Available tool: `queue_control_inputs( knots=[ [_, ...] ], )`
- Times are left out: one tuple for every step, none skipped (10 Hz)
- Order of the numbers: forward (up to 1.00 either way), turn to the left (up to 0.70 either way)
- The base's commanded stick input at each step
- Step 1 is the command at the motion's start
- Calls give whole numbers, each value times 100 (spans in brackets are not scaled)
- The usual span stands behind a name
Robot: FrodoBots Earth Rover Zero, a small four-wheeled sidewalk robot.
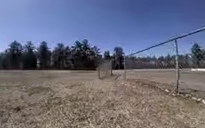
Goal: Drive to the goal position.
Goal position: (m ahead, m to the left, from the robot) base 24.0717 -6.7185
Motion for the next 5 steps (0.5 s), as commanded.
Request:
queue_control_inputs(
  knots=[
    [70, 0],
    [70, 0],
    [70, -15],
    [70, -35],
    [70, -11]
  ],
)
